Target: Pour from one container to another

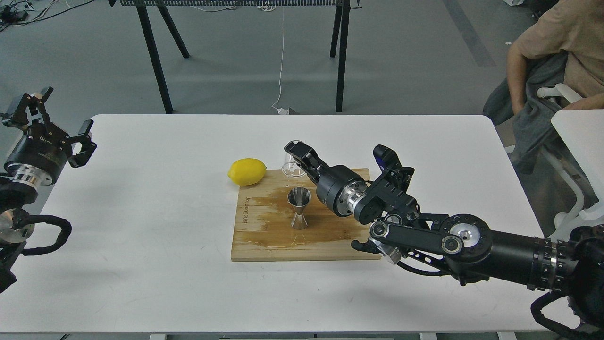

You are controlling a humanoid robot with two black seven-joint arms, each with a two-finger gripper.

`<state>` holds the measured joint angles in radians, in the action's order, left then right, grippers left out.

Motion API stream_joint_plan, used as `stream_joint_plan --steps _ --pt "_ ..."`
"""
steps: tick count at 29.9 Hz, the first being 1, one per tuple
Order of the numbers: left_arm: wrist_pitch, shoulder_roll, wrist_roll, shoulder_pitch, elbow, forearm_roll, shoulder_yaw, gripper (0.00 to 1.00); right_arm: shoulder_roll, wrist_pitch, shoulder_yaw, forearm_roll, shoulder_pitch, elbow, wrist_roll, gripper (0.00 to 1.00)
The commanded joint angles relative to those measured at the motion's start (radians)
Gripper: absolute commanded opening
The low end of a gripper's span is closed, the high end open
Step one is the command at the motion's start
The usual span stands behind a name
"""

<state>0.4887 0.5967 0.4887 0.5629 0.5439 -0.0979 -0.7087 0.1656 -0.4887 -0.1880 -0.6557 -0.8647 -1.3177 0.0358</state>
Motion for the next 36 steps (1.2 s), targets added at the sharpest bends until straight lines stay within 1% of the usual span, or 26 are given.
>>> stream_joint_plan --steps 1,6,11,18,22,27,31,36 --pt "0.000 0.000 0.000 0.000 -0.001 0.000 0.000 0.98 0.000 0.000 -0.158 0.094 0.056 -0.017 0.001 0.44" --pt "0.000 -0.002 0.000 -0.001 0.001 0.000 0.002 0.98 0.000 0.000 -0.448 0.254 0.168 -0.023 0.001 0.44" --pt "0.000 -0.003 0.000 -0.001 0.001 0.000 0.002 0.98 -0.001 0.000 -0.726 0.352 0.306 -0.031 0.003 0.44" --pt "0.000 -0.003 0.000 0.000 -0.001 0.000 0.002 0.98 -0.009 0.000 -1.063 0.588 0.482 -0.037 0.004 0.43" --pt "0.000 -0.005 0.000 0.000 -0.001 0.000 0.002 0.98 -0.009 0.000 -1.211 0.734 0.584 -0.028 0.006 0.43" --pt "0.000 -0.005 0.000 -0.001 -0.001 0.000 0.002 0.99 -0.009 0.000 -1.256 0.841 0.674 0.009 0.006 0.43" --pt "0.000 -0.005 0.000 -0.003 -0.001 0.000 0.002 0.99 -0.009 0.000 -1.254 0.893 0.679 0.077 0.012 0.43" --pt "0.000 -0.006 0.000 -0.005 -0.001 0.000 0.002 0.99 -0.020 0.000 -1.248 0.900 0.679 0.126 0.013 0.42"
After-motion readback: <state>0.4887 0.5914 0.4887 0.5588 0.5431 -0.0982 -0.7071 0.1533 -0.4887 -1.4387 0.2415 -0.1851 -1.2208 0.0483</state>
